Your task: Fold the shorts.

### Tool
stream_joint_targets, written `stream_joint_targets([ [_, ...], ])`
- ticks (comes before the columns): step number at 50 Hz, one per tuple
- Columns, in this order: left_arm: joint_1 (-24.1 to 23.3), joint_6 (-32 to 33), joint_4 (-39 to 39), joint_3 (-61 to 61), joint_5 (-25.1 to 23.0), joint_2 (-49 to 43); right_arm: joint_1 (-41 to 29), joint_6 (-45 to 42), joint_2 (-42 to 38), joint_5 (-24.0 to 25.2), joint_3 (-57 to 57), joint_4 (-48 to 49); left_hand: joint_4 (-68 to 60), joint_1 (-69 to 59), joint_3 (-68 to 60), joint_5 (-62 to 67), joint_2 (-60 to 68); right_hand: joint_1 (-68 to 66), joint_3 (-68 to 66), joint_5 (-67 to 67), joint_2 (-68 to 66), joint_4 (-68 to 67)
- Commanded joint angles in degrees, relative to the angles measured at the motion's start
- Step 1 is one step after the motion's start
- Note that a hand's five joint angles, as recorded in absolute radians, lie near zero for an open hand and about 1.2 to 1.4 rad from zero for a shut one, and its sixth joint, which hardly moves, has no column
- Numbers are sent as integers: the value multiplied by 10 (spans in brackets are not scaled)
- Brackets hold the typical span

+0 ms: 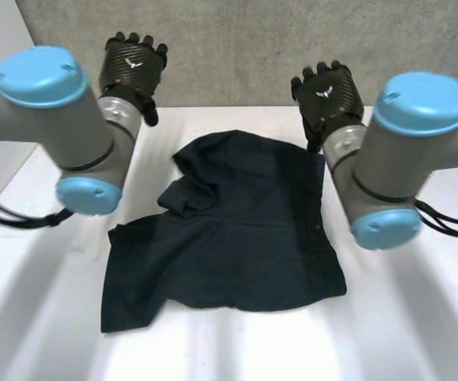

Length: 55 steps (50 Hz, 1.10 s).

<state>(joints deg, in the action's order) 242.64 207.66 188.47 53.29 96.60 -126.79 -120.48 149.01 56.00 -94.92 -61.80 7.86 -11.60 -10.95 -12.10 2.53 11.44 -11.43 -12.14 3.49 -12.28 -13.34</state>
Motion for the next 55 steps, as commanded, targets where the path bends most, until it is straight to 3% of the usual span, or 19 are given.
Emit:
stream_joint_targets([
  [1, -5, -72, -76, 245, 0, 181, 29, 40, 105, 82, -132, -197, -10, -16, -5, 0, 11, 14, 21, -35, 23, 33],
  [7, -33, -115, -89, 482, -24, 326, 61, 65, 183, 141, -283, -189, -127, -134, -122, 118, 129, -35, -28, 14, -26, -16],
  [9, -43, -119, -86, 527, -32, 347, 74, 62, 205, 172, -346, -157, -164, -171, -159, 155, 166, -99, -92, 78, -90, -80],
  [14, -46, -112, -68, 633, -48, 364, 89, 57, 220, 198, -444, -95, -171, -178, -166, 162, 173, -177, -169, 156, -168, -158],
  [24, 2, -113, -64, 651, -48, 308, 91, 51, 185, 196, -520, 51, -170, -176, -165, 160, 171, -203, -196, 183, -195, -184],
  [30, 11, -112, -25, 647, -42, 277, 87, 47, 149, 192, -517, 81, -170, -176, -165, 160, 171, -245, -238, 225, -237, -226],
  [34, 11, -112, -1, 648, -41, 265, 89, 32, 131, 193, -512, 93, -170, -176, -165, 160, 171, -434, -426, 413, -425, -414],
  [36, 11, -111, 4, 647, -41, 255, 91, 25, 128, 192, -511, 104, -170, -176, -165, 160, 171, -658, -651, 638, -650, -639],
  [37, 11, -111, 6, 646, -41, 254, 92, 24, 128, 193, -510, 109, -170, -176, -165, 160, 171, -685, -678, 665, -677, -666],
  [46, 12, -103, 22, 640, -41, 230, 92, 32, 130, 189, -494, 117, -186, -193, -181, 177, 188, -686, -679, 665, -677, -667],
  [55, 15, -102, 78, 638, -28, 217, 89, 40, 132, 160, -481, 112, -338, -344, -333, 328, 339, -686, -679, 665, -677, -667],
])
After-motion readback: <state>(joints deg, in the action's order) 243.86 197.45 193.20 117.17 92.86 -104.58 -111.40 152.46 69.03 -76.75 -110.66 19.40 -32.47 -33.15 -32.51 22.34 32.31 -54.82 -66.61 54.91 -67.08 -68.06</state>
